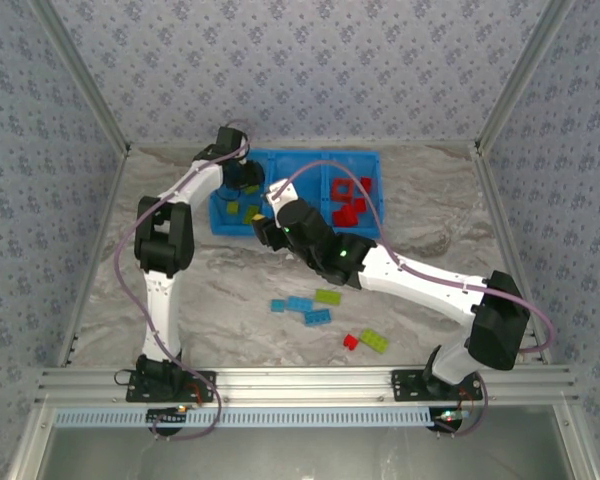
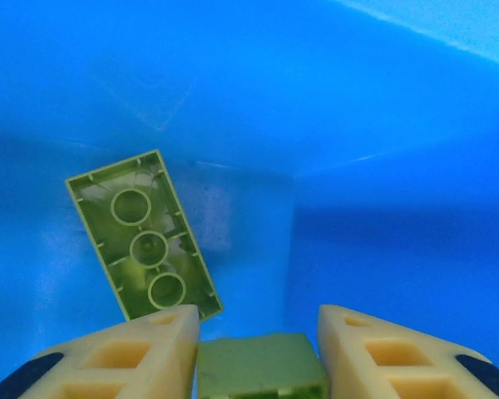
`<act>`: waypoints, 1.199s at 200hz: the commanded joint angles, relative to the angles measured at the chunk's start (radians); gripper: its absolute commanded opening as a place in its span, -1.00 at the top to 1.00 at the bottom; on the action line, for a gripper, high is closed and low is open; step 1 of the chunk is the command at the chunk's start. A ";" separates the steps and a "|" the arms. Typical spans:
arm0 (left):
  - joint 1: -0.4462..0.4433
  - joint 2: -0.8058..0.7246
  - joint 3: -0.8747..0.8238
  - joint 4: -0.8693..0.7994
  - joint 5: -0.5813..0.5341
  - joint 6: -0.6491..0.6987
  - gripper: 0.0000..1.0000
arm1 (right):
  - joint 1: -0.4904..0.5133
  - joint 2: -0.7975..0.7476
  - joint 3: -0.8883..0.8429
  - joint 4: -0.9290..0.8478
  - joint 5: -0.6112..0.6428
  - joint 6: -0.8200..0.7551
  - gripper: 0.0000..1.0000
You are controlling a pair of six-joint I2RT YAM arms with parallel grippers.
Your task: Sort the legos into containers by color
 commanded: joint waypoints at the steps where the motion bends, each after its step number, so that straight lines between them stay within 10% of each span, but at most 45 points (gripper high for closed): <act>1: 0.019 0.026 0.041 0.053 0.128 -0.065 0.12 | -0.015 0.012 0.024 -0.004 -0.026 0.032 -0.18; 62: 0.021 -0.044 0.000 0.084 0.126 -0.088 -0.03 | -0.024 0.009 0.018 -0.025 -0.032 0.049 -0.18; 126: -0.006 -0.455 -0.232 0.060 -0.061 -0.085 -0.21 | -0.034 -0.101 -0.070 -0.101 -0.004 0.053 -0.19; 240: -0.562 -1.399 -0.766 -0.440 -0.200 -0.139 -0.37 | -0.079 -0.378 -0.304 -0.378 -0.461 -0.181 -0.25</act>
